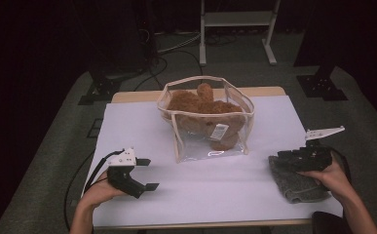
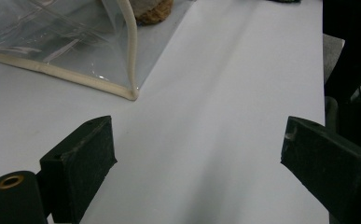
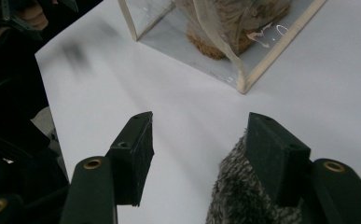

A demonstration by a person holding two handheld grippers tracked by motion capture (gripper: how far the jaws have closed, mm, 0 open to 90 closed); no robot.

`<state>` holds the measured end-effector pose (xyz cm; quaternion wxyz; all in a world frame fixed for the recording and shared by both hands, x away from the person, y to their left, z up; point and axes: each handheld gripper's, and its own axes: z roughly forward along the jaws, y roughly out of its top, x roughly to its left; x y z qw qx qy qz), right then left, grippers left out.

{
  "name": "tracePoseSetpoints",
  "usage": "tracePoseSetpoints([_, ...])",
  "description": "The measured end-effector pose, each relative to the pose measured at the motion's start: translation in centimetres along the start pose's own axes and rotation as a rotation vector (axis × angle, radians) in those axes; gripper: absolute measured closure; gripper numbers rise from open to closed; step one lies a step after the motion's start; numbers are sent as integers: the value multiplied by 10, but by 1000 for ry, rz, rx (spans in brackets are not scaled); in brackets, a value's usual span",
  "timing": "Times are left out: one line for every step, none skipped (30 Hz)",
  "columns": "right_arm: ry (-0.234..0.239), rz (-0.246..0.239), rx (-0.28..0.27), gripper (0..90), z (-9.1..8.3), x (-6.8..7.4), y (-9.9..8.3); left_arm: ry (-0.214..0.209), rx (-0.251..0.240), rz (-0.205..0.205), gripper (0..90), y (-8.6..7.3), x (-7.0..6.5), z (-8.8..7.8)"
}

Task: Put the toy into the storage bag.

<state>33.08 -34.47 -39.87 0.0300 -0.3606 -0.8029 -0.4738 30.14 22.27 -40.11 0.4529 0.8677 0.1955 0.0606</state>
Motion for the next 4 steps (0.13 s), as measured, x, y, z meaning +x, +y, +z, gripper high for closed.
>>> tracePoseSetpoints([5, 0, -4, 403, 1, 0, -1, -2, -1, -1, 88, 0, 0, 0])
tracePoseSetpoints([7, -3, -3, 403, 2, 0, -1, -2, -1, -2, 88, 0, 0, 0])
tracePoseSetpoints([10, 1, -2, 402, 3, 1, -2, -2, 1, 1, 88, 0, 1, 1])
tracePoseSetpoints([11, -3, 0, 401, 5, 1, -2, -2, 4, 2, 88, 0, 1, 0])
